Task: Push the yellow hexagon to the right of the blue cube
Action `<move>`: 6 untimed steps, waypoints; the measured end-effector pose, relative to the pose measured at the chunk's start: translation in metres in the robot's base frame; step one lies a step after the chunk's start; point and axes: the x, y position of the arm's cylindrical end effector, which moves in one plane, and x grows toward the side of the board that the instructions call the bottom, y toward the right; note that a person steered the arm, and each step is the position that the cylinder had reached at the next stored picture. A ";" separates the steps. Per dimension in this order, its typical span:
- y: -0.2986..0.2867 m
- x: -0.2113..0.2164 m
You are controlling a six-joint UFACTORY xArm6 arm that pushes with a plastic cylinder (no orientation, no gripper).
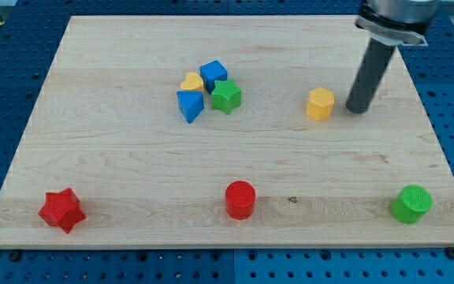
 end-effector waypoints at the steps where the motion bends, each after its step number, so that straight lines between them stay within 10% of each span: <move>1: -0.007 0.021; 6: -0.116 -0.094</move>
